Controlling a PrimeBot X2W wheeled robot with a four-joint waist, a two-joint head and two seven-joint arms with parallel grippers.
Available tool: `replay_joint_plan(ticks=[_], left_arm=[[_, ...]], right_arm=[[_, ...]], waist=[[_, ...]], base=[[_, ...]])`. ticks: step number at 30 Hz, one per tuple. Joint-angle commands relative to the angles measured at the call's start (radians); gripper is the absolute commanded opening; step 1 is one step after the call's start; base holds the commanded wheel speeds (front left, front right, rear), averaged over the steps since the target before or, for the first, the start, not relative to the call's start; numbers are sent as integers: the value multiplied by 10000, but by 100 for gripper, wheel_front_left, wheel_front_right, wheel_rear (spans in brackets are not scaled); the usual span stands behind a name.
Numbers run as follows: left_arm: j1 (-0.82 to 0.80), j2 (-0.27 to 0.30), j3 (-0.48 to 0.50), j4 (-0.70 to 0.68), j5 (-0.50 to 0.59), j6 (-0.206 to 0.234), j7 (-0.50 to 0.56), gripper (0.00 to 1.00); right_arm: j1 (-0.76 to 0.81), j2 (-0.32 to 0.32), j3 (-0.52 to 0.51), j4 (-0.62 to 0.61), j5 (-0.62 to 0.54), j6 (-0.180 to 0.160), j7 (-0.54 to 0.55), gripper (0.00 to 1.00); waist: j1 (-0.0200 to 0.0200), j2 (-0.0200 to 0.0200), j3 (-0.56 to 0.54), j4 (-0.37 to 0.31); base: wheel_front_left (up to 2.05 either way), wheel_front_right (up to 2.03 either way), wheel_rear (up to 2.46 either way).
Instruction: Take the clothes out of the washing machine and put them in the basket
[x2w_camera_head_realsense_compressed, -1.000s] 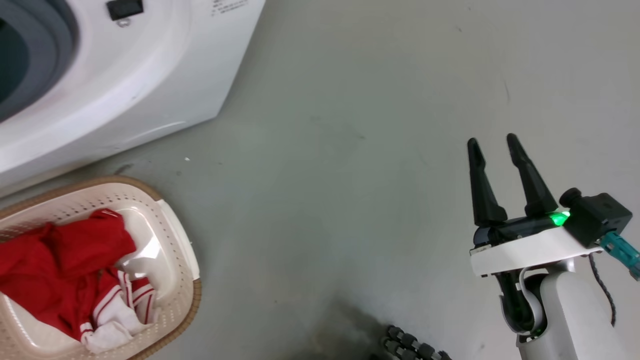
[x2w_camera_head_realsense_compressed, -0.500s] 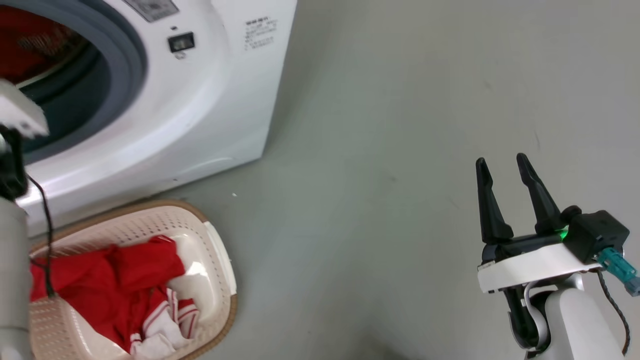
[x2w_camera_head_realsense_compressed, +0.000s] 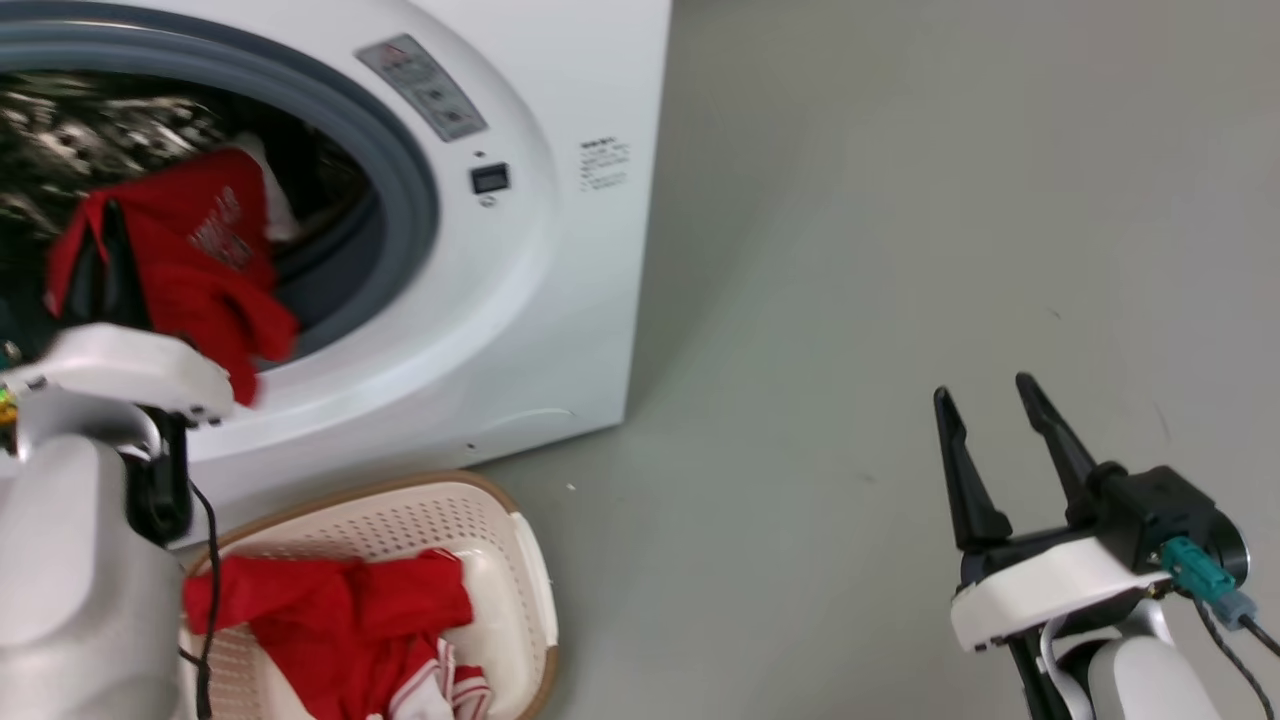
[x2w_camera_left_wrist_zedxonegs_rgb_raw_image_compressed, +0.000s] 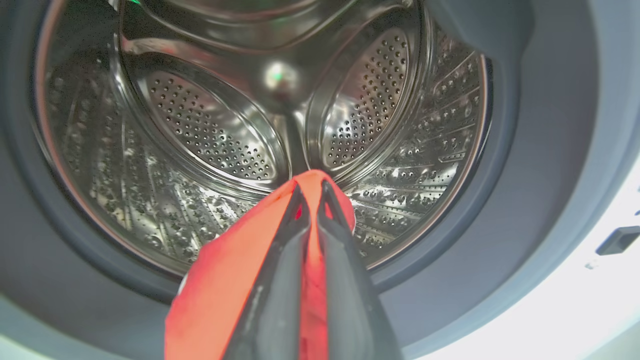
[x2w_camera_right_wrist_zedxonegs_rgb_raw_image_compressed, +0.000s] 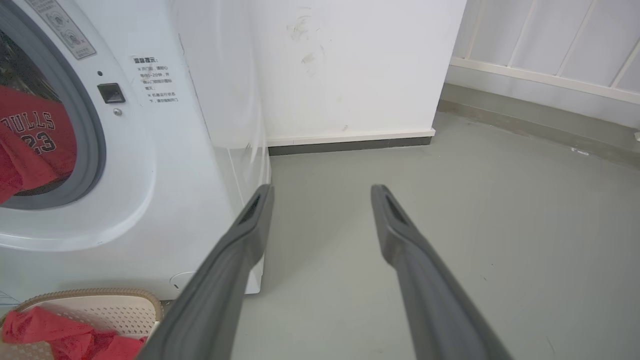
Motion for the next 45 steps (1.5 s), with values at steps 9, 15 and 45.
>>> replay_joint_plan(ticks=[9, 15, 45], left_arm=[[2017, -552, -103, -2179, 23, 146, -131, 0], [3631, -972, -235, -3575, -32, 487, -31, 0], [3410, -2228, -921, 1210, -451, 166, -118, 0]], right_arm=[[830, -6, 34, -680, -394, -7, 730, 100], [1178, -3, 102, -1019, -590, -7, 1077, 100], [132, 0, 517, -1981, -678, -7, 1196, 100]], waist=[[2, -1, -1424, 1252], [2, -1, -1877, 1685], [2, -1, 1280, 1235]], base=[[0, 0, 0], [0, 0, 0], [0, 0, 0]])
